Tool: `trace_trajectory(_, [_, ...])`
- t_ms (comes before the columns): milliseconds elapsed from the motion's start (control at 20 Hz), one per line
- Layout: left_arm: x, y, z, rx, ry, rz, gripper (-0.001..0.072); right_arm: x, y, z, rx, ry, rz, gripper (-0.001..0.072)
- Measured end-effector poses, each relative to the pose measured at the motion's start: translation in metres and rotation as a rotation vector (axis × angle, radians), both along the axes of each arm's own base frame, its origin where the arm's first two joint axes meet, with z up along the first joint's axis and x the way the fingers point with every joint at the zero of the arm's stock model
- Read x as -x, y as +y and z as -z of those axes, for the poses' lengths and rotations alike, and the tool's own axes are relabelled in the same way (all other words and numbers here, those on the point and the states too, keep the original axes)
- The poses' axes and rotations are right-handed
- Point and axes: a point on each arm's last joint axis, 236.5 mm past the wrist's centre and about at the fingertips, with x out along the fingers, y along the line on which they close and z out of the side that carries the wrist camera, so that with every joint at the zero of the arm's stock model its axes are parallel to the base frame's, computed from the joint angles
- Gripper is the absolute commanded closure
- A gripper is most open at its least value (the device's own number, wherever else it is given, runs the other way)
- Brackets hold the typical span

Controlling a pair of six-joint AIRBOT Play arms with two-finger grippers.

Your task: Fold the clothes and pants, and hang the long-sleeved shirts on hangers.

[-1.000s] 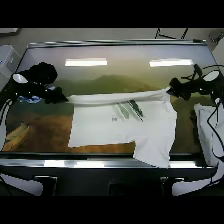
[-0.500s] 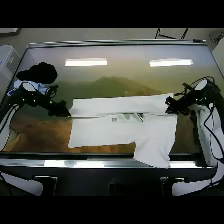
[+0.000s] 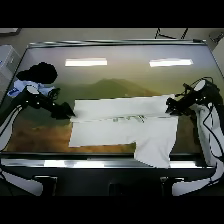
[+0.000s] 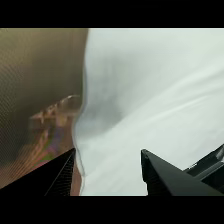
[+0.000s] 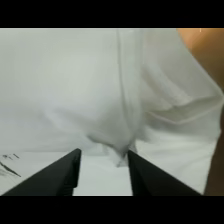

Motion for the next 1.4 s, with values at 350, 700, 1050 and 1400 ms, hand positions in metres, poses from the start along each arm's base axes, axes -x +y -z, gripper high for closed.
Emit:
trace_trajectory(350, [0.046,0.059,-0.029,-0.069,0.068,-0.062,0.0247,0.065,-0.053,-0.037,-0.067,0.159,0.073,0.0131])
trace_trajectory(700, [0.144,0.027,0.017,0.018,0.186,-0.108,0.0265,0.133,-0.042,-0.016,-0.131,0.248,0.12,0.0132])
trace_trajectory(1050, [0.161,-0.009,0.036,0.039,0.176,-0.109,0.0688,0.146,-0.036,-0.013,-0.149,0.272,0.12,0.0133])
trace_trajectory(1400, [0.155,-0.024,0.04,0.019,0.138,-0.113,0.0688,0.192,-0.007,0.019,-0.205,0.318,0.072,0.0093])
